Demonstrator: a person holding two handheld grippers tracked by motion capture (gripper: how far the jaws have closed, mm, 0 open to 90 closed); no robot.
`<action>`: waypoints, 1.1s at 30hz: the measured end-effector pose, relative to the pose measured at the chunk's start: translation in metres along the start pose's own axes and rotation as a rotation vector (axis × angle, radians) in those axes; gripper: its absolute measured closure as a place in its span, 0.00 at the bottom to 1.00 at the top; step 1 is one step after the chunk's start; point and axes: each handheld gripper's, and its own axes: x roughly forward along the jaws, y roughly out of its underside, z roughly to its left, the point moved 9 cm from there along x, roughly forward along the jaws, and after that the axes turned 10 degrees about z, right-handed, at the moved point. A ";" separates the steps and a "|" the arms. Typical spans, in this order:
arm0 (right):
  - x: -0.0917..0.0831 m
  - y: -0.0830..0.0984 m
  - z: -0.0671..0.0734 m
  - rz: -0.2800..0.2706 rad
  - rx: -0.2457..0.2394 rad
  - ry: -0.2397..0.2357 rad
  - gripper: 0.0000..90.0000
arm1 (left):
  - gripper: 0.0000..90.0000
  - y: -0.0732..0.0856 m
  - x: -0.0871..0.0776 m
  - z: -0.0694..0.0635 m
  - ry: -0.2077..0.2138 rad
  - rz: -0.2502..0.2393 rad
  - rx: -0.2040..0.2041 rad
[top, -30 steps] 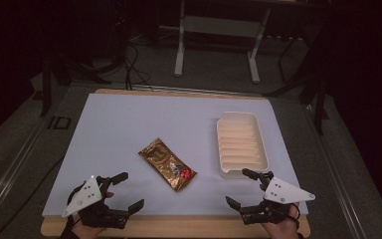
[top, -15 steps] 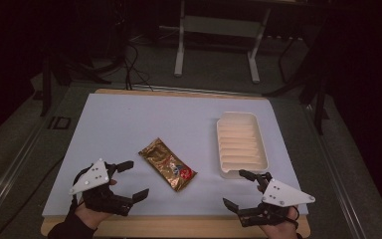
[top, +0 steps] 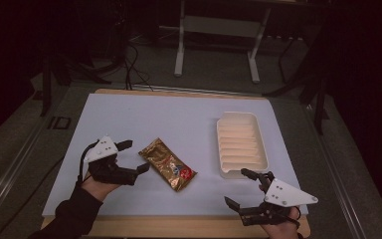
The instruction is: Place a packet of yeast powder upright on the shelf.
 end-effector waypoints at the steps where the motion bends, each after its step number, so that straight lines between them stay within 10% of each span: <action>1: 0.000 0.000 0.000 0.000 0.000 0.000 0.13 | 0.08 -0.001 0.003 0.003 0.002 0.001 -0.001; 24: 0.003 0.004 0.001 0.014 -0.008 -0.002 0.14 | 0.21 0.040 0.077 0.071 -0.082 0.160 -0.158; 33: 0.005 0.006 0.003 0.023 -0.009 -0.015 0.15 | 0.25 0.059 0.094 0.078 -0.012 0.237 -0.216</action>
